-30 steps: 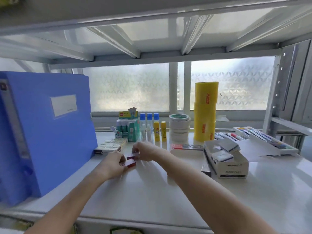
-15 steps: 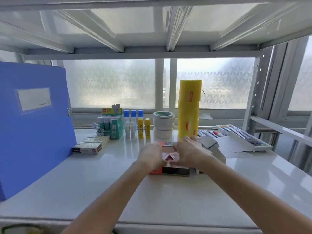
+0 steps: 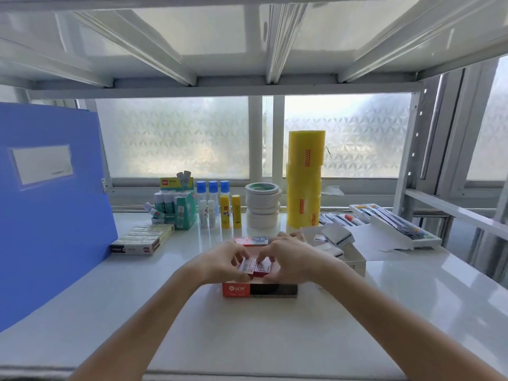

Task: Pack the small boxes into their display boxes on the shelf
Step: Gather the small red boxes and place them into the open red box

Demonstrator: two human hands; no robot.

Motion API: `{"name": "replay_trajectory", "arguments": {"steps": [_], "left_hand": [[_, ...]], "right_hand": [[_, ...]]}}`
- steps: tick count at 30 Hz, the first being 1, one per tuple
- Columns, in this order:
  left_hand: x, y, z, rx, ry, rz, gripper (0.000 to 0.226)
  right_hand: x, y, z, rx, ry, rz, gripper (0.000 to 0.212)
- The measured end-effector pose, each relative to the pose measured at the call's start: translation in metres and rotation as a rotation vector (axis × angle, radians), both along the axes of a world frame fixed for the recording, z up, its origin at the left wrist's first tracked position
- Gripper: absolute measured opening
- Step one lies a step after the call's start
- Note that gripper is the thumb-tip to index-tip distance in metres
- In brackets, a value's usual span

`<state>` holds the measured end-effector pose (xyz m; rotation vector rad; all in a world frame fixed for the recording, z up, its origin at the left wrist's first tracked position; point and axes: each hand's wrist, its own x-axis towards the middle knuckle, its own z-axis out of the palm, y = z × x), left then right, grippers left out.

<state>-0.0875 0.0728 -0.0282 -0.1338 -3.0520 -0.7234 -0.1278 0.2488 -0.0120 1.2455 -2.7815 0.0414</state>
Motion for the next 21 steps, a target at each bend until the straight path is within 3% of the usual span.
{"name": "replay_trajectory", "arguments": {"steps": [4,8,13,18,21], "left_hand": [[-0.001,0.001,-0.006,0.02,0.1,0.035,0.049],[-0.005,-0.001,-0.012,0.001,0.136,0.01,0.048],[-0.01,-0.004,-0.015,0.053,0.18,0.017,0.033],[-0.016,-0.005,-0.015,0.112,0.251,0.091,0.044],[-0.018,-0.005,-0.016,0.136,0.321,0.148,0.039]], "right_hand": [[-0.004,-0.006,0.0,-0.138,-0.103,0.033,0.037],[-0.01,-0.006,0.003,-0.206,-0.225,-0.001,0.049],[-0.014,-0.001,0.005,-0.192,-0.322,0.008,0.059],[-0.014,0.001,0.009,-0.17,-0.343,-0.013,0.077],[-0.013,0.002,0.008,-0.158,-0.34,-0.008,0.07]]}}
